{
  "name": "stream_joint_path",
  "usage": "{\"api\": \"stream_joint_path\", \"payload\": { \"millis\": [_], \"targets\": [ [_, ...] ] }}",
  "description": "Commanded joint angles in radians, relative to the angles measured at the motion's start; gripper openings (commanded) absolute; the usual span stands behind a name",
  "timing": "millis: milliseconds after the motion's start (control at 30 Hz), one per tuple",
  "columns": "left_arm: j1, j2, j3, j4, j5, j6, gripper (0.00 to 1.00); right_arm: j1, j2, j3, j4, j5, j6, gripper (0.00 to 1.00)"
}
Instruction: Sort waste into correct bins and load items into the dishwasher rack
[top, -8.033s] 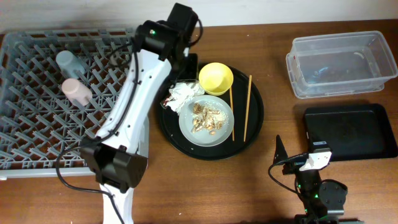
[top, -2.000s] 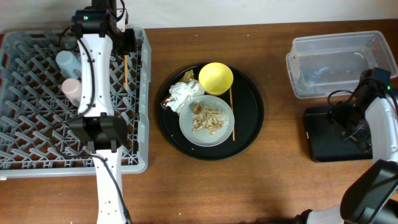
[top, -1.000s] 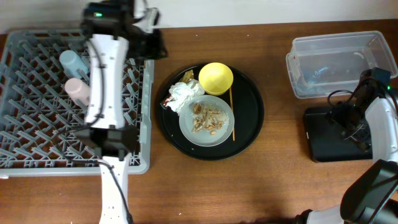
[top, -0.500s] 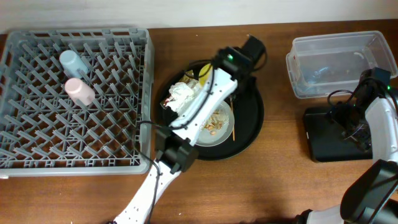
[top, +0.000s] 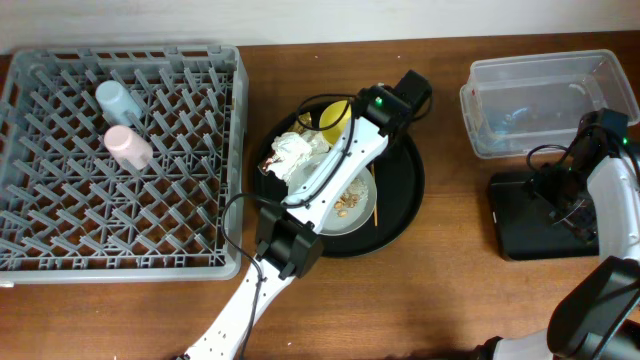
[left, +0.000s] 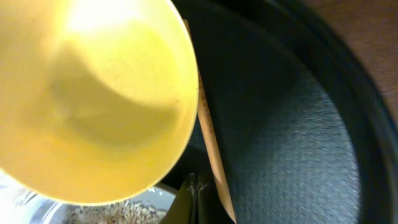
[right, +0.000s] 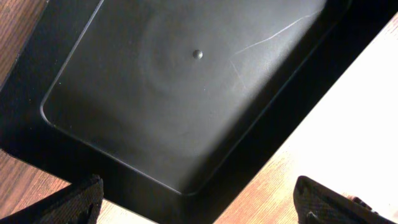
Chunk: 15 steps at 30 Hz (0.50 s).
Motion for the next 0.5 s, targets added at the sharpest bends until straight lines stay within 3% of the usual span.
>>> {"api": "stream_joint_path", "payload": {
  "millis": [0, 467],
  "targets": [
    [-0.010, 0.061, 0.001, -0.009, -0.034, 0.028, 0.01, -0.006, 0.005, 0.013, -0.001, 0.016, 0.012, 0.99],
    [-0.023, 0.102, 0.002, 0.017, -0.058, 0.064, 0.01, -0.006, 0.005, 0.013, -0.001, 0.016, 0.012, 0.98]
  ]
}}
